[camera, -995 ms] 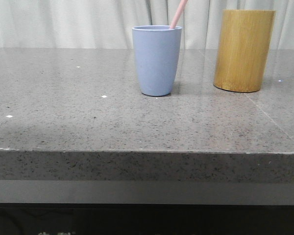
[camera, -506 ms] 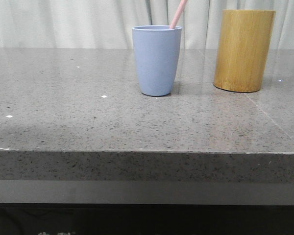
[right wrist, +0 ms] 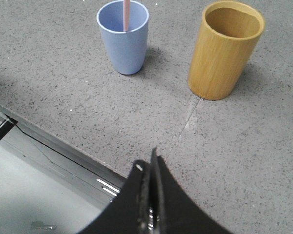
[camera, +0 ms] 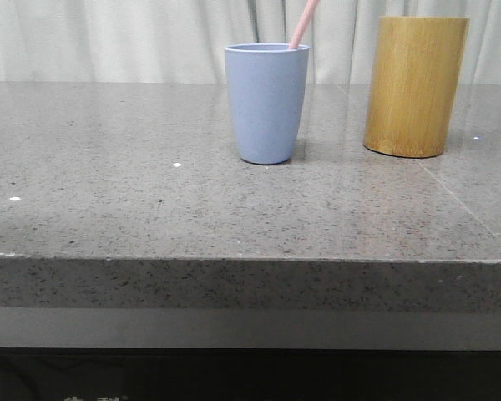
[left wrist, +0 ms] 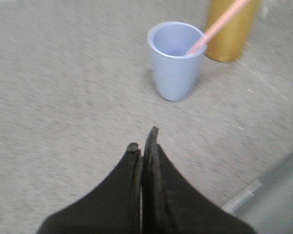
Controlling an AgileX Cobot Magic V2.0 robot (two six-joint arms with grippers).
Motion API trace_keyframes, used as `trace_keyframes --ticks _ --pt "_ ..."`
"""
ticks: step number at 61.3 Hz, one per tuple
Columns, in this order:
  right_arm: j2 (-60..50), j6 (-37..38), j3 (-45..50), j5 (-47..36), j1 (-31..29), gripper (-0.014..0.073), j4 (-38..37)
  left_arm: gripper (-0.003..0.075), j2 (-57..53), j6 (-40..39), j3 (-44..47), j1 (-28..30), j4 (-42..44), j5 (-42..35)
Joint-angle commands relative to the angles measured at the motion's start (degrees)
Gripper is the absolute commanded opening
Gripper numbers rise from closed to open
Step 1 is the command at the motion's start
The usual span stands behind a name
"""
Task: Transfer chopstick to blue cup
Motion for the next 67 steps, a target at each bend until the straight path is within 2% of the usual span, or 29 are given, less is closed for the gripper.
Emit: trace_keyframes --ticks 1,8,15,21,29,36,43,67 --pt "-0.01 -0.23 -1.36 -4.03 -0.07 -0.0067 -0.65 -0.0019 -6.75 0.01 5.83 3.50 1.24 -14.22" --pt "-0.01 -0.23 -1.36 -4.03 -0.07 -0.0067 -0.65 -0.0019 -16.78 0.01 18.48 9.78 1.24 -26.82" --pt "-0.01 -0.23 -1.36 -4.03 -0.07 -0.0067 -0.65 -0.0019 -27.20 0.01 30.16 15.40 1.24 -35.18" --pt "-0.01 -0.23 -1.36 -4.03 -0.07 -0.0067 -0.65 -0.0019 -35.16 -0.10 37.72 19.19 0.33 -38.45" --pt "-0.01 -0.23 -1.36 -4.03 -0.07 -0.0067 -0.65 -0.0019 -42.77 -0.21 44.79 23.14 -4.13 -38.81" --pt "-0.01 -0.23 -1.36 -4.03 -0.07 -0.0067 -0.65 -0.0019 -45.52 -0.21 48.70 23.90 -5.22 -39.44" --pt "-0.01 -0.23 -1.36 -4.03 -0.07 -0.0067 -0.65 -0.0019 -47.48 -0.21 52.03 24.14 -5.22 -43.61" --pt "-0.01 -0.23 -1.36 -4.23 -0.07 -0.0067 -0.65 -0.0019 -48.05 -0.42 51.88 26.43 -7.98 -40.29"
